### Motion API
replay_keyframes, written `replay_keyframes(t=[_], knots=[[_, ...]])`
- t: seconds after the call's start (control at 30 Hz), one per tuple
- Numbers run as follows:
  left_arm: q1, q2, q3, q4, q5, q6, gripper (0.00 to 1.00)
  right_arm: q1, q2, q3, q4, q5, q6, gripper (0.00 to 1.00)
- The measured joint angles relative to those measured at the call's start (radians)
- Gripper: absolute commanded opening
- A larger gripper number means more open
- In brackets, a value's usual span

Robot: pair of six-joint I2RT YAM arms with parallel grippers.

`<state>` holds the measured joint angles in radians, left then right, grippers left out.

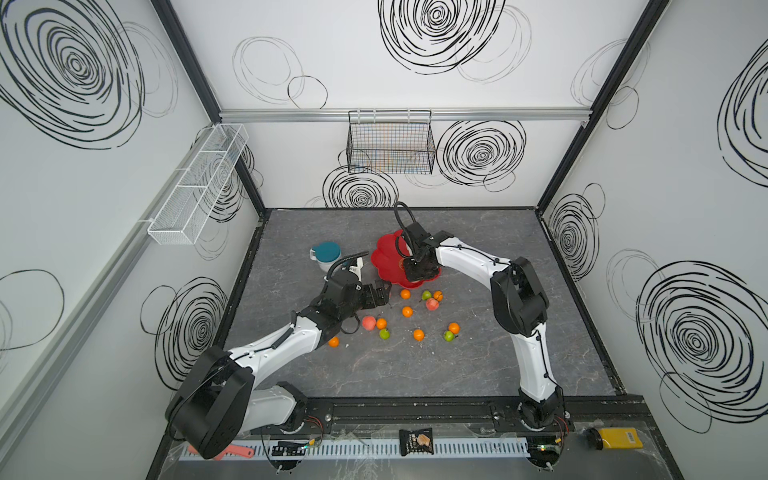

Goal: Place and organize the fake fruits in the fruit bowl
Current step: 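Lift the peach with the right gripper and carry it over the bowl, then lower the peach into the bowl and open the right gripper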

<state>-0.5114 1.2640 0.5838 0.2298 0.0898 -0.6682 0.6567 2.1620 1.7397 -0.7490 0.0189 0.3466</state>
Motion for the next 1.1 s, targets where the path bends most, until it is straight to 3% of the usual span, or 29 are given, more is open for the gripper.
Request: replay_keyframes(t=[0.4,0.67,0.83,1.1], knots=[[0.003,0.003,0.0,-0.001,0.004,0.003,1.0,0.0,0.021,0.03,-0.023,0.0,-0.011,0.53],[-0.001,-0.067,0.0,-0.029,0.003,0.012,0.99,0.0,-0.004,0.04,-0.042,0.0,-0.011,0.56],[-0.05,-0.142,-0.012,-0.05,-0.008,0.027,1.0,-0.002,-0.135,-0.047,-0.034,0.0,-0.007,0.56],[-0.219,-0.201,-0.067,-0.05,-0.081,0.032,1.0,-0.044,-0.404,-0.303,0.019,-0.035,0.019,0.54]])
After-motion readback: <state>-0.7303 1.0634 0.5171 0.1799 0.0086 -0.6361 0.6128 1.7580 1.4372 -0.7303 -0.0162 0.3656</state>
